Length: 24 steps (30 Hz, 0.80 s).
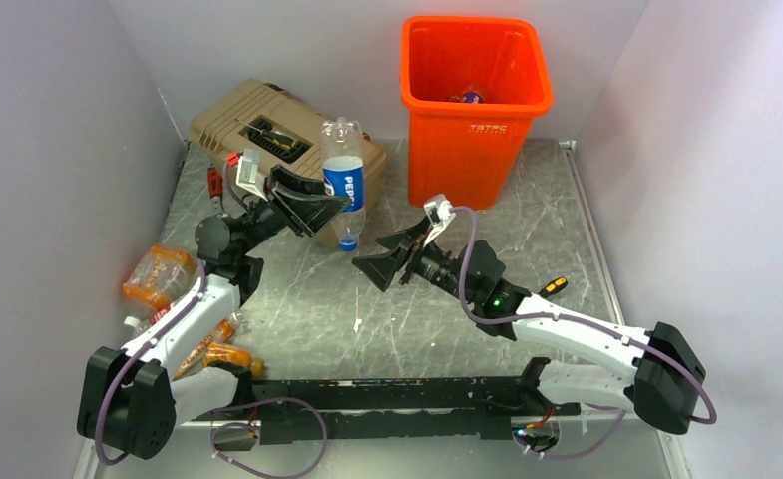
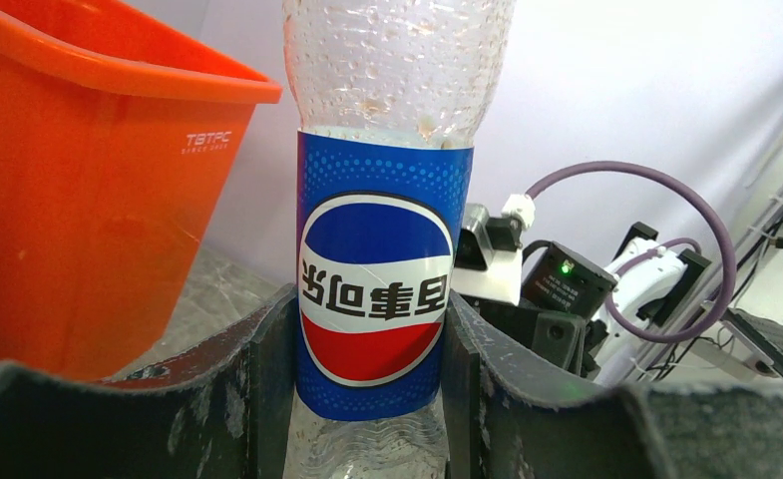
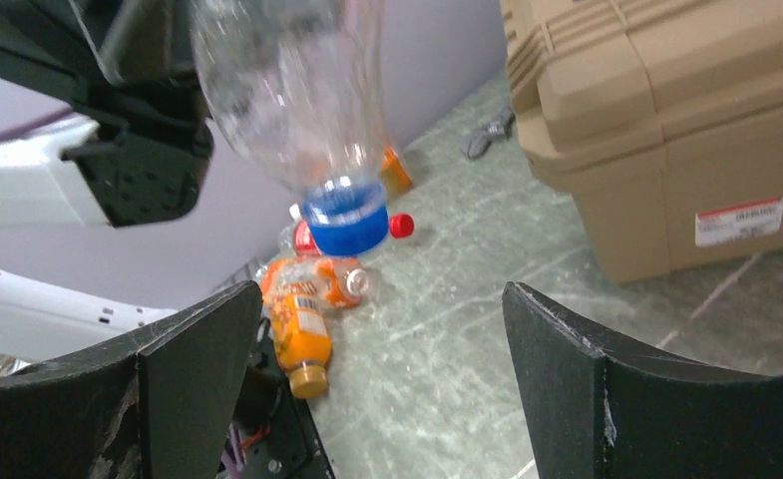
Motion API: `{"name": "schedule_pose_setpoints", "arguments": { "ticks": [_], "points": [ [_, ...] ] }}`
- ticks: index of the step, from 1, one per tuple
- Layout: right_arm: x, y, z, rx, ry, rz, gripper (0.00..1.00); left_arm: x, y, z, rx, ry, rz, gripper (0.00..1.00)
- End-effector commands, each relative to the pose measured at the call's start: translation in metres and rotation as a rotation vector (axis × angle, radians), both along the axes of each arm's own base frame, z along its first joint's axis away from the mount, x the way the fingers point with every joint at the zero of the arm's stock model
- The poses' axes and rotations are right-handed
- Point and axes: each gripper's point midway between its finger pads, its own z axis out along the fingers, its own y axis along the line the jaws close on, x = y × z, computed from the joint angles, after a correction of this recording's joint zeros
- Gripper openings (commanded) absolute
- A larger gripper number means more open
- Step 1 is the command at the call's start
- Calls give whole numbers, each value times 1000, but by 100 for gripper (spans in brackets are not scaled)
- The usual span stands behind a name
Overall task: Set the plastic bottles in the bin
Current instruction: Place the plastic bottle in the trash bin.
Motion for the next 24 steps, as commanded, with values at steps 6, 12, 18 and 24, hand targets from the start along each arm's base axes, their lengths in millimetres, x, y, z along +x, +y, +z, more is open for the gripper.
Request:
{"name": "schedule_pose_setpoints", "arguments": {
  "ticks": [6,12,18,24],
  "points": [
    [6,22,75,118,-181,31,95,-18,1,17,-49,-71,-25,34],
    [16,31,74,59,-222,-4,94,-21,-1,17,-43,-76,-30,34],
    [23,33,75,-49,-315,-61,94,-23,-1,19,-45,-84,-38,34],
    [33,37,74,-102,-333,-97,94,-24,-1,20,-47,-82,-44,34]
  ]
}}
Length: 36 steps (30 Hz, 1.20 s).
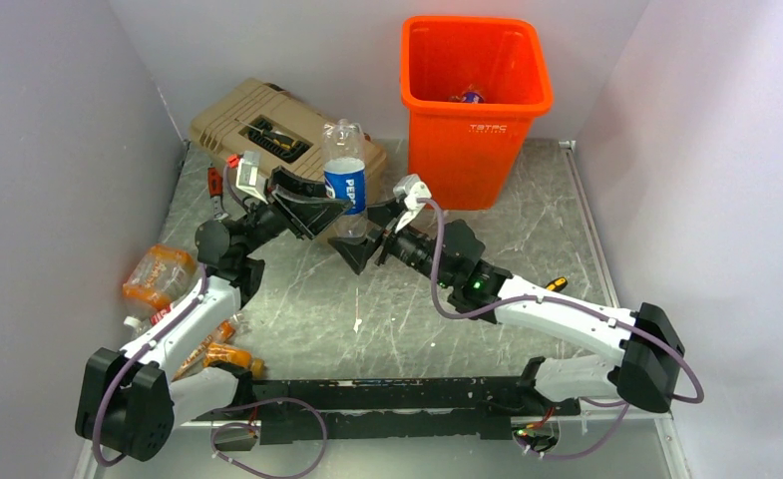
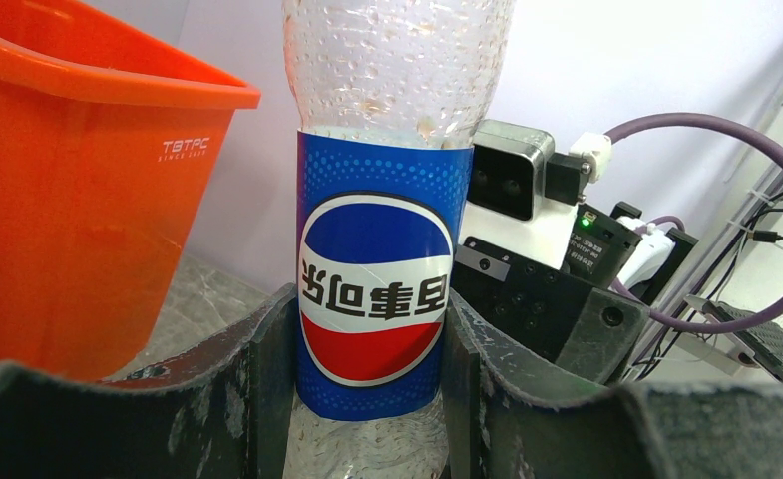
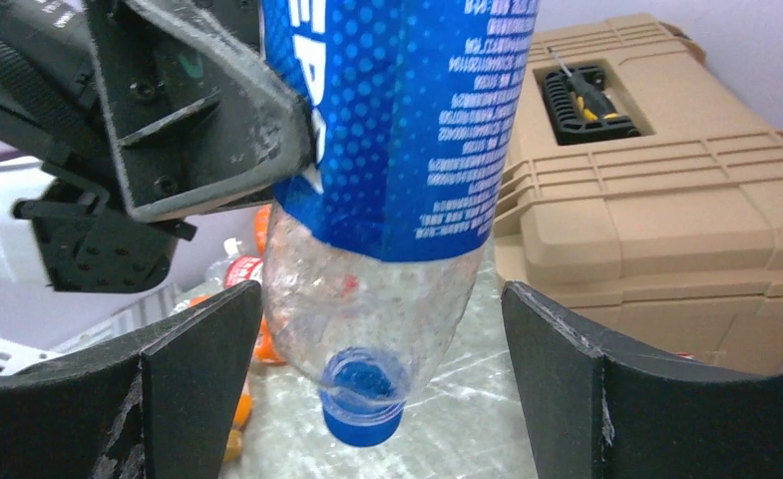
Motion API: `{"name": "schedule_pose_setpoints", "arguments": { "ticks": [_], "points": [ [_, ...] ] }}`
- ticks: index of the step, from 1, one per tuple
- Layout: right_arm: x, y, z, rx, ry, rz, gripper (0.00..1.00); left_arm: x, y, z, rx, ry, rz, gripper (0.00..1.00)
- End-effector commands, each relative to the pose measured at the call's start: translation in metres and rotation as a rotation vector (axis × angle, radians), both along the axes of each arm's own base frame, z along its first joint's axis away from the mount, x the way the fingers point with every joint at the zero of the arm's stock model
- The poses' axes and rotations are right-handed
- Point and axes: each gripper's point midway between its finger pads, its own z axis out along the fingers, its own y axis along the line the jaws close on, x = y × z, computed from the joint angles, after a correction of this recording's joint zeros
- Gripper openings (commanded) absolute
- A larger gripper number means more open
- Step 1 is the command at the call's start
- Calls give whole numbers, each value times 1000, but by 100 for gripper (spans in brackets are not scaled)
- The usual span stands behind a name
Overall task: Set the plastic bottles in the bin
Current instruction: Place the plastic bottle in the trash bin.
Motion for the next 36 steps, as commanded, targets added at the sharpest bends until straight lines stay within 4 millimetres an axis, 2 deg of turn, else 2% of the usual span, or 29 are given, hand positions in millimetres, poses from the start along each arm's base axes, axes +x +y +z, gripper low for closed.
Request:
{"name": "schedule_pose_setpoints", "arguments": {
  "ticks": [1,5,13,16,19,22,25,26,27,29,35,36],
  "points": [
    [15,1,17,-25,-62,-72,93,-13,3,16,-30,-70,-11,34],
    [29,-6,14,-40,-54,-160,90,-15,4,17,-26,-79,-10,34],
    [36,-7,23,-51,-103,-203,85,-17,4,19,-27,-83,-15,34],
    [36,-4,25,-45,-111,-199,79,-17,4,19,-25,-83,-10,34],
    [35,-3,29,-32,-120,-195,64,-16,3,18,-23,-77,-11,34],
    [36,-4,32,-22,-128,-208,54,-17,3,18,-23,-76,-18,34],
    [36,-4,32,-25,-133,-216,36,-17,3,18,-21,-78,-14,34],
    [36,-3,31,-32,-135,-213,21,-16,3,17,-19,-77,-12,35],
    [36,-3,29,-42,-131,-212,0,-16,3,17,-15,-76,-12,36],
    [32,1,26,-74,-139,-197,0,-17,2,15,-3,-73,-16,45],
    [24,-4,25,-111,-187,-233,0,-14,1,14,21,-45,-6,98],
    [25,-7,24,-117,-184,-244,0,-14,2,15,17,-48,3,99]
  ]
}}
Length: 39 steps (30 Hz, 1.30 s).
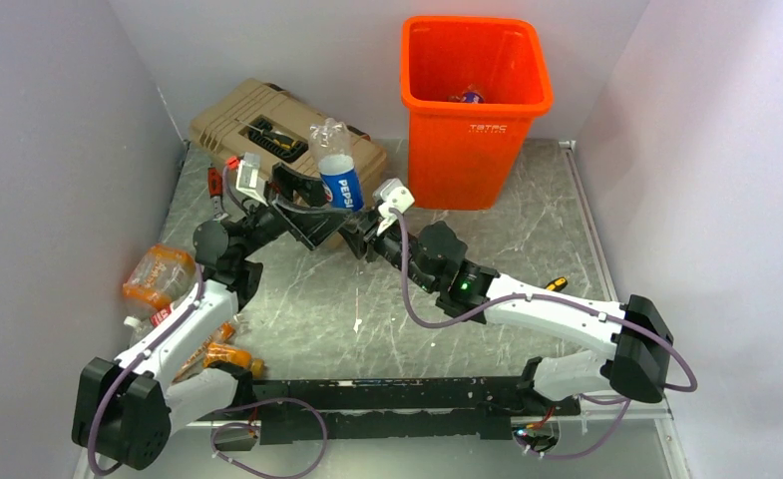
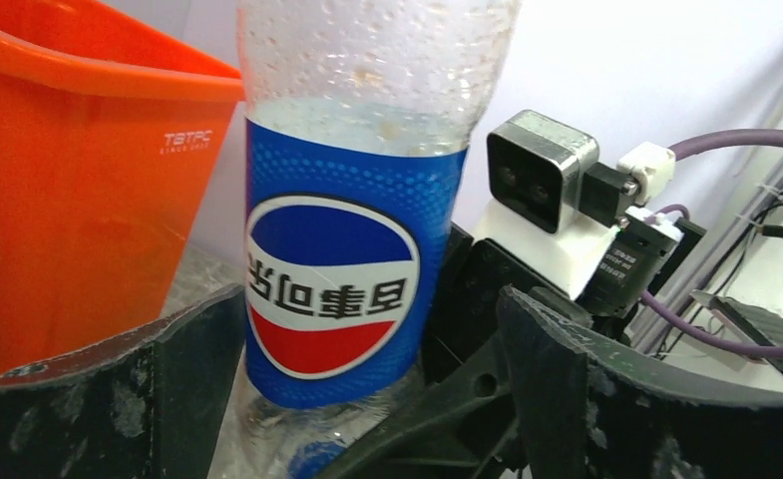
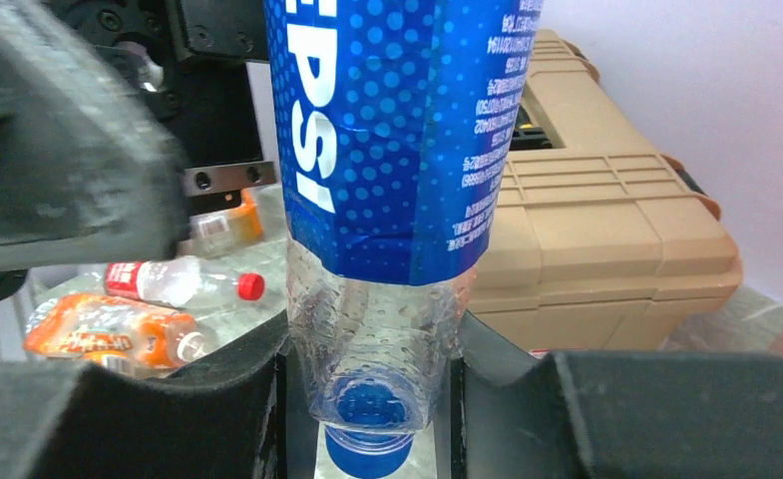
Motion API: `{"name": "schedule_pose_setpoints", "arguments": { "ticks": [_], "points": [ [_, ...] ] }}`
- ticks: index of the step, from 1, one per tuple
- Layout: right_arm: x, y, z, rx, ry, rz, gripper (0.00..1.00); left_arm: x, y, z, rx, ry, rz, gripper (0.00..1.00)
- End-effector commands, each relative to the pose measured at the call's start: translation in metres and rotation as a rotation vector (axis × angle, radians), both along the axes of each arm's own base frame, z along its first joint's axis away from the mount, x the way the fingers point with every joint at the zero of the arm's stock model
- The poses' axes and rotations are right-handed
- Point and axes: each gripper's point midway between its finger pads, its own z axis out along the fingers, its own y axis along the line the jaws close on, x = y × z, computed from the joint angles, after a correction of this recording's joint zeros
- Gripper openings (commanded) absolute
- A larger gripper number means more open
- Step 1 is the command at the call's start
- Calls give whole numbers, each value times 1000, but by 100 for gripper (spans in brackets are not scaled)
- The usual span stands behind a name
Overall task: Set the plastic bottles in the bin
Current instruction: Place the plastic bottle in the trash bin.
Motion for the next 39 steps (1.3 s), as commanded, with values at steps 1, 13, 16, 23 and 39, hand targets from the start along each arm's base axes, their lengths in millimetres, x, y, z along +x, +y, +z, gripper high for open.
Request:
{"name": "schedule_pose_setpoints", "arguments": {
  "ticks": [1,13,16,23,39],
  "points": [
    [7,-18,25,19,-65,-98,0,-13,2,16,-4,-45,-10,99],
    [8,-132,41,-5,-47,-429,0,5,47,37,9,-47,355,99],
    [9,-162,75,39,-75,-537,0,19,47,26,81,9,390,99],
    [14,-221,161,219,-212,-804,0,36,44,8,135,104,400,99],
    [197,-263,212,130,-330,-1187,0,45,46,-7,177,105,438,100]
  ]
}}
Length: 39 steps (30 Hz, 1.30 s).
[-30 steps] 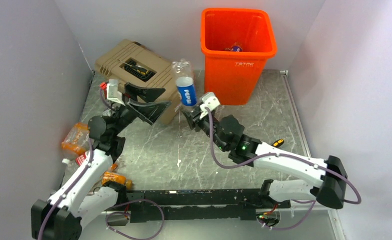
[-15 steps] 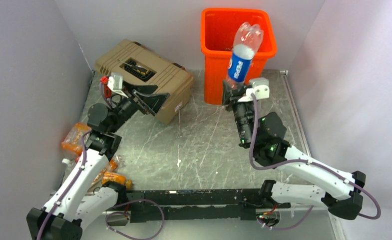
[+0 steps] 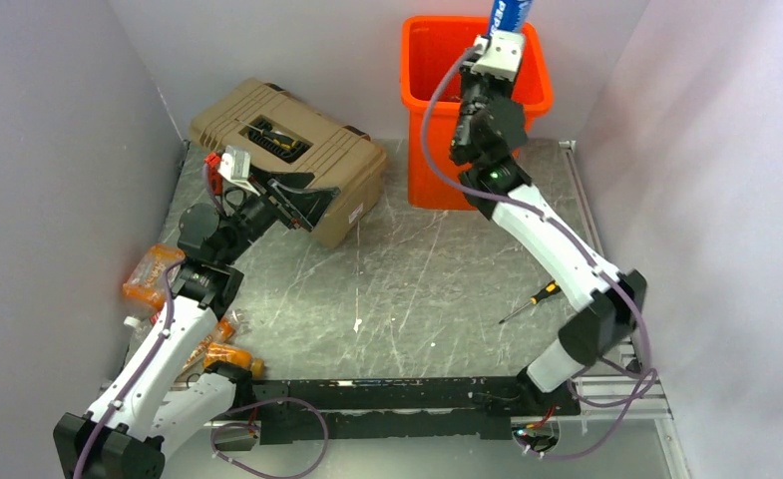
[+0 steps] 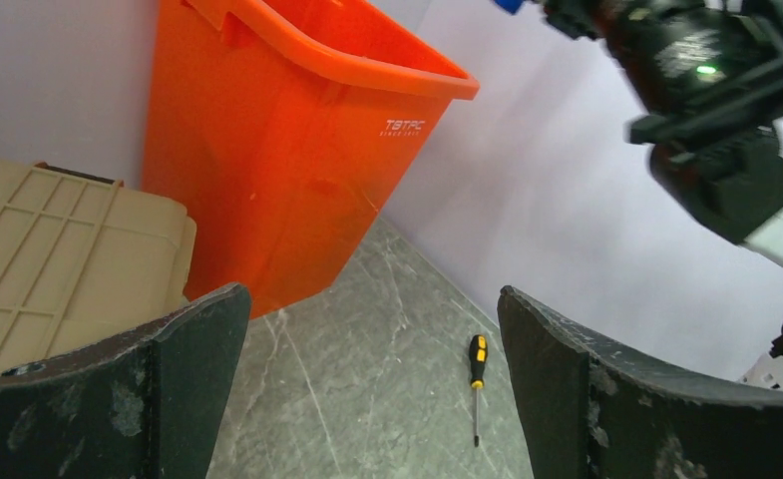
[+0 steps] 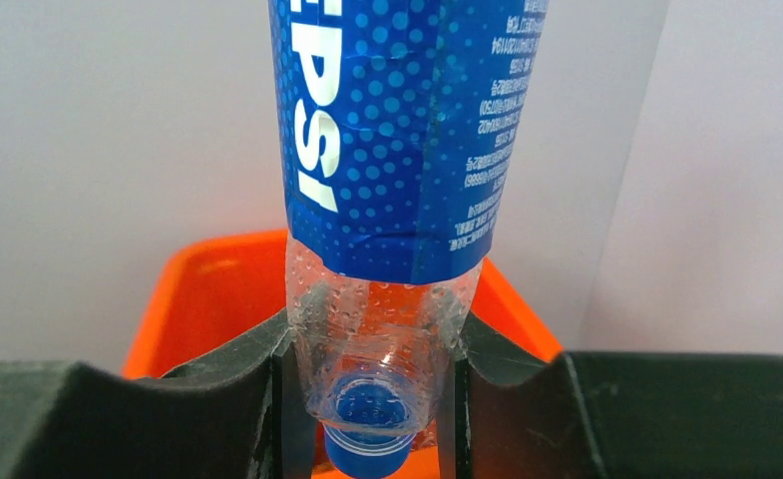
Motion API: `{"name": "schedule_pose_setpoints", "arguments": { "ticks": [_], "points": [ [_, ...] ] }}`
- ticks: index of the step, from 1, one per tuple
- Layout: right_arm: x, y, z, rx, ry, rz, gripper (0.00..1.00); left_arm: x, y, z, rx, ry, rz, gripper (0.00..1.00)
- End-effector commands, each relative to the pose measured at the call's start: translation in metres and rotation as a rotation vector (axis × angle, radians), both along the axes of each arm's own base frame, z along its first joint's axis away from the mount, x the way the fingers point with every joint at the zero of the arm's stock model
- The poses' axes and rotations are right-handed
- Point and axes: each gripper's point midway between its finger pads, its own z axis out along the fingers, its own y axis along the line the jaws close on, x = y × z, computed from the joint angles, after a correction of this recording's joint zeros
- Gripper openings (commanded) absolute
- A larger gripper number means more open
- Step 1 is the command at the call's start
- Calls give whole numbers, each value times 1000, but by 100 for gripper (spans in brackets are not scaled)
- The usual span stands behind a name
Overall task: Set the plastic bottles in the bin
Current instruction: Place the plastic bottle in the trash bin.
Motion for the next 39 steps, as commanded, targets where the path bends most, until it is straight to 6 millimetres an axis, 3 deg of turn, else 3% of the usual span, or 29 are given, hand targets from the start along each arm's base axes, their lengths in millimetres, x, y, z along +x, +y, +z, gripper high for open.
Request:
{"name": "schedule_pose_setpoints", "arguments": {
  "ticks": [1,6,10,19,33,34,35,38,39],
  "points": [
    [27,-10,17,12,-44,-27,0,4,4,4,19,-37,32,99],
    [67,5,15,12,6,3,0,2,2,5,16,-40,13,99],
    [101,10,-7,-8,124,-4,0,1,3,6,19,-45,18,99],
    [127,-5,-59,30,276,4,0,3,-2,1,20,-29,-8,99],
    [141,-6,-102,-24,388,-28,0,8,-4,-5,35,-13,-10,100],
    [142,-4,-103,-17,389,-20,3,8,-4,-6,37,-11,-10,99],
    [143,-2,-103,-10,390,-11,16,9,-4,-7,39,-9,-9,99],
    [142,1,-100,15,384,10,71,9,-3,-6,41,-12,-1,100],
    [141,1,-97,22,381,17,83,9,-3,-6,41,-10,0,99]
  ]
}}
